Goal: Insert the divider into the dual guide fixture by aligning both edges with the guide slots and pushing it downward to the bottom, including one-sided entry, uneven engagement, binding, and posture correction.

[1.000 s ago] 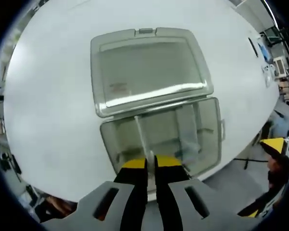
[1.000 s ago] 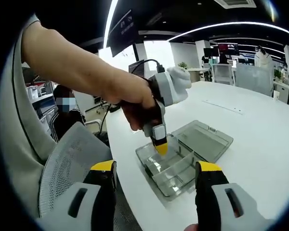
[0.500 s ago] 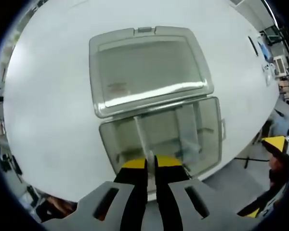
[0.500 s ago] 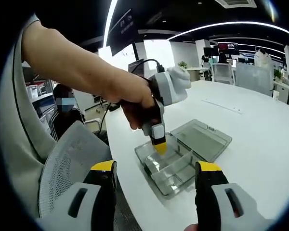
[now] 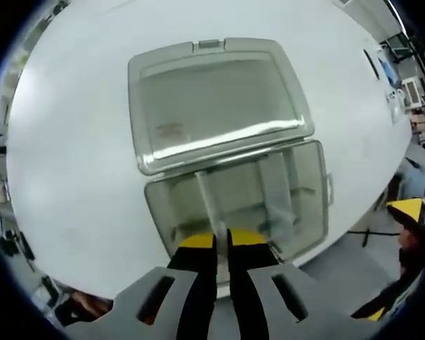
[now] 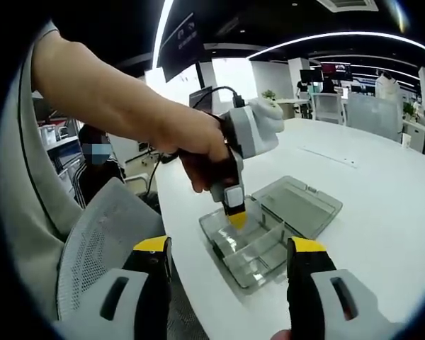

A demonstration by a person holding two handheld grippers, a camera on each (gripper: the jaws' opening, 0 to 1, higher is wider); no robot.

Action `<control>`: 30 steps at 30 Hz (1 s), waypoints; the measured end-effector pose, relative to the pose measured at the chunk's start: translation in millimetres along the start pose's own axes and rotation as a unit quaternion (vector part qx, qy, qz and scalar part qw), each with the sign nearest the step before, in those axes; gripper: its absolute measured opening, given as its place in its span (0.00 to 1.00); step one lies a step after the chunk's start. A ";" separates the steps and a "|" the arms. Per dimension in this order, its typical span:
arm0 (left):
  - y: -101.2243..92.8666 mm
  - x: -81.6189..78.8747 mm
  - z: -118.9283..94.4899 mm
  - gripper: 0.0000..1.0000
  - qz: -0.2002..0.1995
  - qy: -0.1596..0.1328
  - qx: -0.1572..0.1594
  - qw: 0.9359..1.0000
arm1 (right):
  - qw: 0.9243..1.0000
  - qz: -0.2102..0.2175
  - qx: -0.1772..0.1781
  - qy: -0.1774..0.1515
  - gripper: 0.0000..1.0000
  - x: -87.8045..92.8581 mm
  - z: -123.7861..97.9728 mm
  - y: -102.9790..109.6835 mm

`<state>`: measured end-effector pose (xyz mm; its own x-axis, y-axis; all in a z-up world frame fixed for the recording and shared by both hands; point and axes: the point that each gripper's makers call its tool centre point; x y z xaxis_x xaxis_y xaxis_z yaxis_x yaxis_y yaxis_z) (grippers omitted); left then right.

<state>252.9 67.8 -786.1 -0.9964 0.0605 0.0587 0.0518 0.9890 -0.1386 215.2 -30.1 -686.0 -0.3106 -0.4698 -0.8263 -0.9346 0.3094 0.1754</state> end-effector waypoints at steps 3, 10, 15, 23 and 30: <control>-0.7 -0.7 0.0 0.02 -0.002 -0.004 0.004 1.000 | 1.000 0.001 0.000 0.000 0.63 0.4 0.3 -0.6; -1.0 -1.3 0.4 0.02 -0.003 -0.011 0.008 1.000 | 1.000 0.002 0.000 -0.003 0.63 -0.2 1.5 -0.2; -1.2 -2.2 -0.5 0.02 -0.004 -0.017 0.009 1.000 | 1.000 0.003 0.000 -0.002 0.63 0.9 2.0 -1.3; -2.2 0.1 -5.3 0.02 -0.003 -0.023 0.005 1.000 | 1.000 0.003 -0.001 -0.004 0.63 -1.0 3.1 -0.9; -2.7 1.9 -9.1 0.02 -0.004 -0.030 0.004 1.000 | 1.000 0.000 -0.002 -0.004 0.63 -2.8 4.4 1.5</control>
<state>251.5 66.5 -776.6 -0.9990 0.0442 0.0004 0.0437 0.9882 -0.1471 215.4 -24.7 -685.9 -0.3094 -0.4639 -0.8301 -0.9354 0.3055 0.1779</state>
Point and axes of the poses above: the point that each gripper's makers call its tool centre point, and the gripper's own axes: z roughly forward along the fingers, y roughly to its left, x roughly out of its underside, and after that the axes turned 5 degrees about y, right-handed
